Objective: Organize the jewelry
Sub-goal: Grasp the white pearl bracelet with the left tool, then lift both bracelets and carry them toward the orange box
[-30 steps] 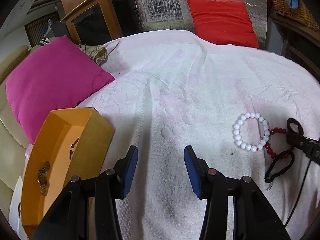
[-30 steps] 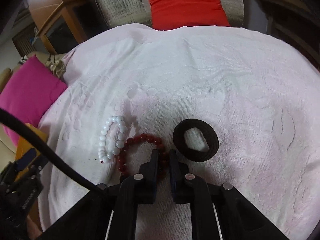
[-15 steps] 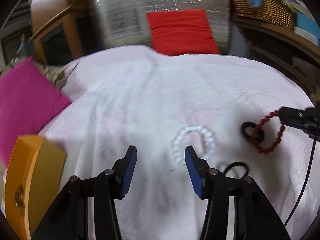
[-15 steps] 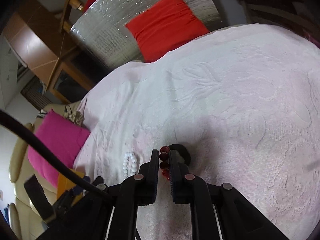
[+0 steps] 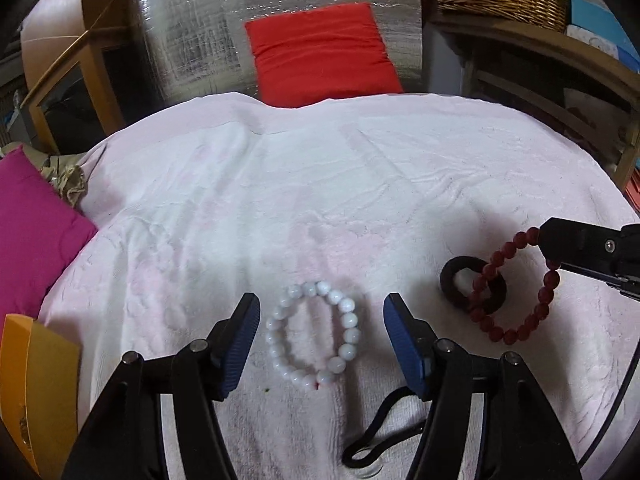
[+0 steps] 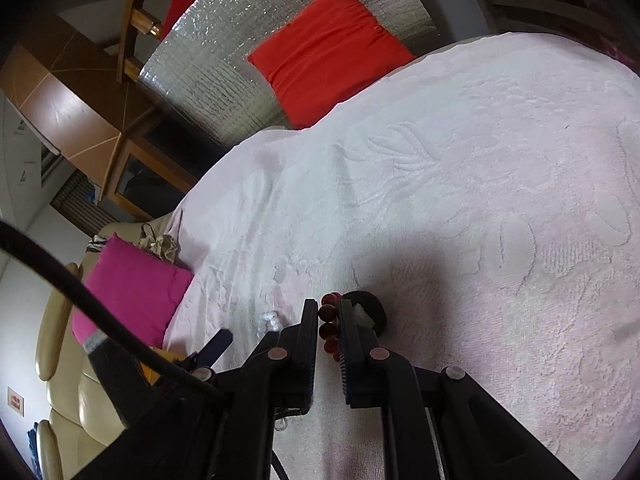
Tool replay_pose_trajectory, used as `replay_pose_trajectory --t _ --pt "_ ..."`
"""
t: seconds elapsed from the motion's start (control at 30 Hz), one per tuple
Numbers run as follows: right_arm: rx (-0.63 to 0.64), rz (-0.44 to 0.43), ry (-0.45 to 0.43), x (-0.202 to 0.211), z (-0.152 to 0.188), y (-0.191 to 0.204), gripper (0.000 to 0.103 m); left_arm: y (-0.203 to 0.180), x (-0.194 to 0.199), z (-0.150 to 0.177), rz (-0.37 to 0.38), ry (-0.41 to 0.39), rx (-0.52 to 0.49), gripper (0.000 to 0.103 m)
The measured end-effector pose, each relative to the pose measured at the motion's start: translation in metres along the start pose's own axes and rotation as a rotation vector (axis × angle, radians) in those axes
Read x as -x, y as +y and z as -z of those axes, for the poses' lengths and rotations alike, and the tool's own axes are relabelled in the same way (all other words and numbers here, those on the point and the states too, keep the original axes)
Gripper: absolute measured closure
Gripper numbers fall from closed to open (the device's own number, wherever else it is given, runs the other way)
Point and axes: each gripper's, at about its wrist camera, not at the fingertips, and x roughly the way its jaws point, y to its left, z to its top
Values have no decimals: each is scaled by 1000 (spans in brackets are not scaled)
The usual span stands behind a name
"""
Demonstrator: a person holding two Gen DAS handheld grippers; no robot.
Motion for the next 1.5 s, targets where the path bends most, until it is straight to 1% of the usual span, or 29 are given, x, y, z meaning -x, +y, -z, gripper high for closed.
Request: replay_pose_trajectory --t 0.03,0.07,0.1,0.13,0.17,0.2,0.3,0.47,0.7,0.93,1.0,1.13,1.27,1.37,1.5 --pt "1 1 -1 -1 0 1 92 2 -3 -1 -1 8 3 38" --pt "2 2 -2 -1 0 1 92 5 -7 0 10 27 17 42" --pt "2 2 -3 -1 1 1 92 9 -10 1 31 41 38 47" --pt "4 1 -4 -1 1 1 92 15 -14 1 56 59 67 68" --pt "10 1 -6 -2 1 2 92 21 -17 1 82 78 95 86" --pt "14 0 -7 -1 2 3 92 29 -18 2 107 94 132 93" --pt "26 -12 -21 2 3 6 92 44 -12 3 140 76 183 93" --pt "50 -53 -63 11 4 14 92 70 12 3 194 5 258 93" --pt "92 -99 -91 17 10 31 92 97 41 7 184 -58 297 93" --pt "132 -154 -81 17 19 54 92 113 64 9 172 -101 316 93" --pt "146 -162 -82 18 22 62 92 115 69 10 150 -113 311 93" --pt "162 -169 -80 17 28 72 92 121 80 15 79 -128 312 93" --pt "180 -169 -65 12 34 80 92 124 86 20 -13 -131 292 93" --pt "198 -139 -31 1 39 83 92 124 85 23 -66 -117 273 93" --pt "191 -86 30 -20 44 80 92 123 81 24 -105 -107 255 93"
